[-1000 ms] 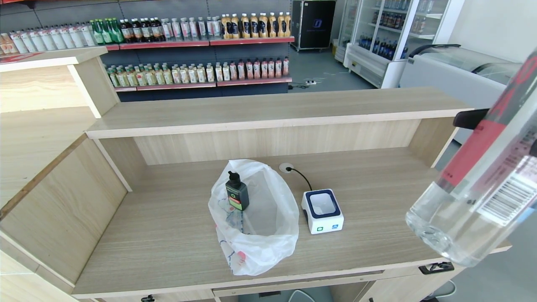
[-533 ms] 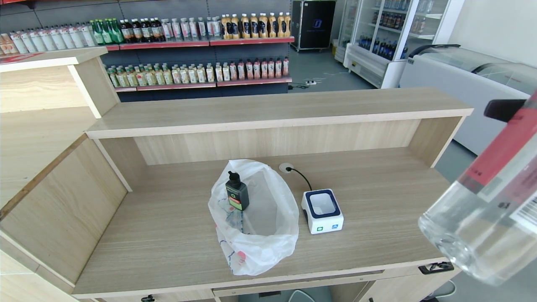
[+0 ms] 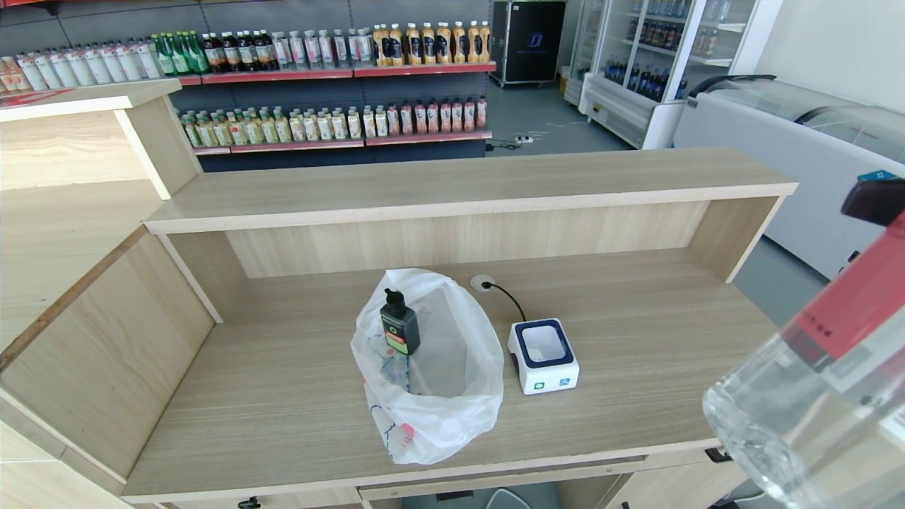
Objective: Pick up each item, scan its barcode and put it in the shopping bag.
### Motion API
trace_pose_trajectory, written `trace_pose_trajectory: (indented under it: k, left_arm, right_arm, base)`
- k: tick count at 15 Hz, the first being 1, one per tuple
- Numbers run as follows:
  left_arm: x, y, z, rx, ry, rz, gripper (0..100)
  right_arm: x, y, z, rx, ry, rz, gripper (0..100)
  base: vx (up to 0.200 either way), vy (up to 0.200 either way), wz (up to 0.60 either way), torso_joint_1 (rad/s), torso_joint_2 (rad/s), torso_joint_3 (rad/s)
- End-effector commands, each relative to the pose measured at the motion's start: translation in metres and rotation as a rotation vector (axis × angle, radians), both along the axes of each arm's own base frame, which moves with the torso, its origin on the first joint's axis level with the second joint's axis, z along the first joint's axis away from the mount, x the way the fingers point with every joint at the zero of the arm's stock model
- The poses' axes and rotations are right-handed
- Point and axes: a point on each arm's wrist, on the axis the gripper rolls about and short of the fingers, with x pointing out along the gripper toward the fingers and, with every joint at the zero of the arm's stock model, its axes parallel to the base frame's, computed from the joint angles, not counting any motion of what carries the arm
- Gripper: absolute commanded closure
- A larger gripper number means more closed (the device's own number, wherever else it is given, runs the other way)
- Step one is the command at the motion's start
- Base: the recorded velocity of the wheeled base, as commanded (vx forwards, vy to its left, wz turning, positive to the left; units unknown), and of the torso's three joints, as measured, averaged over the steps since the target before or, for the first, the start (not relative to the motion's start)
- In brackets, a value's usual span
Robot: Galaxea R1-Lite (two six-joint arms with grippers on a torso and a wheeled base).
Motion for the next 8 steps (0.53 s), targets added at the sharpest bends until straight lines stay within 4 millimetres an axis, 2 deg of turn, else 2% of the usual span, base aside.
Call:
trace_pose_trajectory:
  k: [1, 4, 6, 8]
  left_arm:
    - [0.000, 0.000, 0.000, 0.000, 0.000, 0.000, 0]
    - [0.000, 0.000, 0.000, 0.000, 0.000, 0.002, 0]
    - [0.000, 0.000, 0.000, 0.000, 0.000, 0.002, 0]
    - [0.000, 0.000, 0.000, 0.000, 0.000, 0.000, 0]
  right_arm:
    - [-0.001, 0.007, 0.000, 0.005, -0.032, 0.018, 100]
    - [-0.001, 0.011, 0.009, 0.040, -0.082, -0.002, 100]
    - [-0.012, 0.005, 0.015, 0.063, -0.077, 0.001, 100]
    - [-0.019, 0.002, 0.006, 0.054, -0.064, 0.000, 100]
  base:
    - [0.000, 0.000, 0.00, 0.000, 0.00, 0.000]
    - [0.000, 0.000, 0.00, 0.000, 0.00, 0.000]
    - [0.000, 0.000, 0.00, 0.000, 0.00, 0.000]
    - [0.000, 0.000, 0.00, 0.000, 0.00, 0.000]
